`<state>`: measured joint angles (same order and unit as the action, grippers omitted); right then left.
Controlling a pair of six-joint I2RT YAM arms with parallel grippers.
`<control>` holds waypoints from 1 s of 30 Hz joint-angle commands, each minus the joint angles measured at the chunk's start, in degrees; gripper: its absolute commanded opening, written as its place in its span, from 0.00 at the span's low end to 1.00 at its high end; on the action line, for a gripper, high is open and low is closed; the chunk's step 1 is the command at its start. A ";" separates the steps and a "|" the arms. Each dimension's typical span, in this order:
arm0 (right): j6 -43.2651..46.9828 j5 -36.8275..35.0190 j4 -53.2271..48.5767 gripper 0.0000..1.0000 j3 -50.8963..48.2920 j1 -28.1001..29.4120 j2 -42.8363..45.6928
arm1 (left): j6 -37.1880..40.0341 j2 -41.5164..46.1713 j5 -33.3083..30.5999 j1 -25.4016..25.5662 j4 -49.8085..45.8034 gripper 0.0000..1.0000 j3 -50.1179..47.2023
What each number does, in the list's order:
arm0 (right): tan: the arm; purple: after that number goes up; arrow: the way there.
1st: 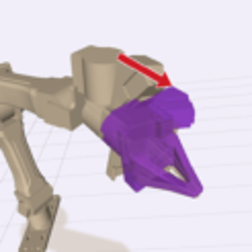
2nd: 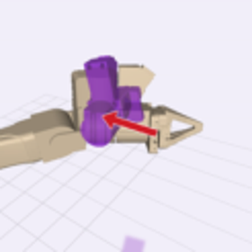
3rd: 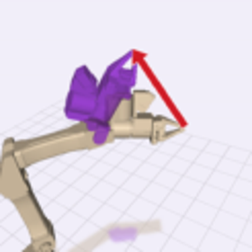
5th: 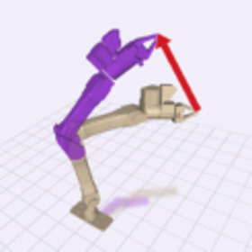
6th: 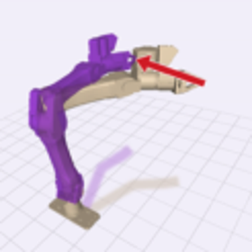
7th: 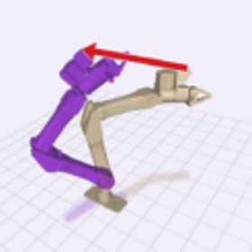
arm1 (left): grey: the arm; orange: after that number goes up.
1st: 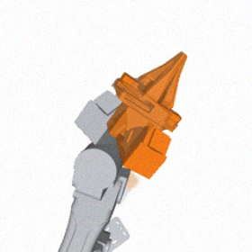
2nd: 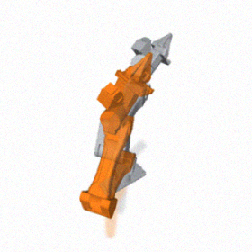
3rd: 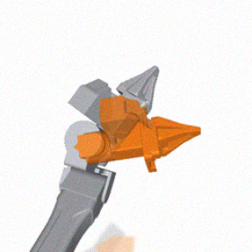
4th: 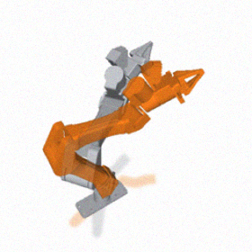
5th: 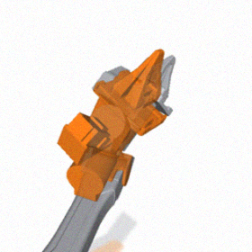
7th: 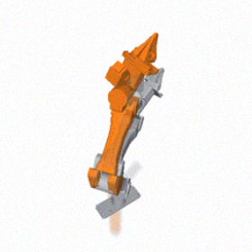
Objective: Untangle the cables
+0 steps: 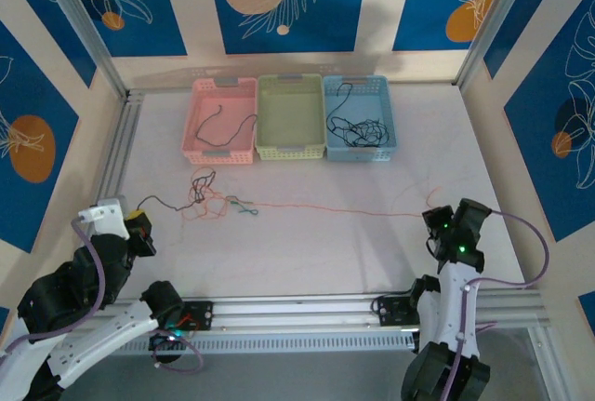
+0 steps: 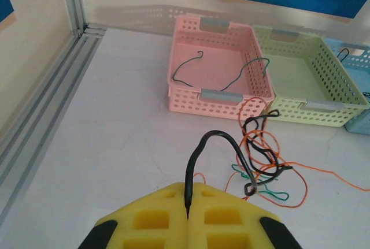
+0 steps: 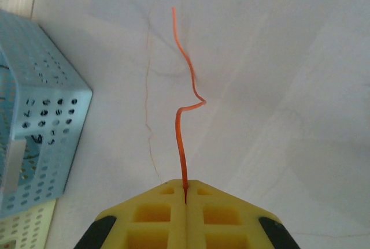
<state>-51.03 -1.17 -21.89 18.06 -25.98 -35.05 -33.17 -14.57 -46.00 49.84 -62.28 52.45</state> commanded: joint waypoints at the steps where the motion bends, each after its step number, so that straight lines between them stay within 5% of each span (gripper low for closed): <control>1: 1.00 1.05 -3.52 0.00 2.63 -3.61 -0.13 | -1.15 0.59 -2.42 0.49 -0.96 0.00 1.61; 10: 2.99 12.10 -5.71 0.00 11.07 -18.97 -4.17 | -2.40 0.77 -4.19 0.89 -2.49 0.00 1.96; 15: 3.23 16.28 -4.21 0.00 10.97 -20.93 -5.38 | -2.52 0.69 -4.21 1.18 -2.59 0.00 1.88; 18: 5.33 19.67 -1.95 0.00 10.40 -16.48 -6.01 | -1.03 0.28 -2.51 1.31 -0.84 0.00 1.23; 30: 12.62 3.32 -8.66 0.00 14.42 14.89 -11.25 | 1.91 -3.80 2.39 1.59 1.98 0.00 0.46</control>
<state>-41.25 6.79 -27.53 30.04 -15.27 -44.36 -32.56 -18.11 -44.91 50.87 -62.00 53.01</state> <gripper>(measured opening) 0.051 0.065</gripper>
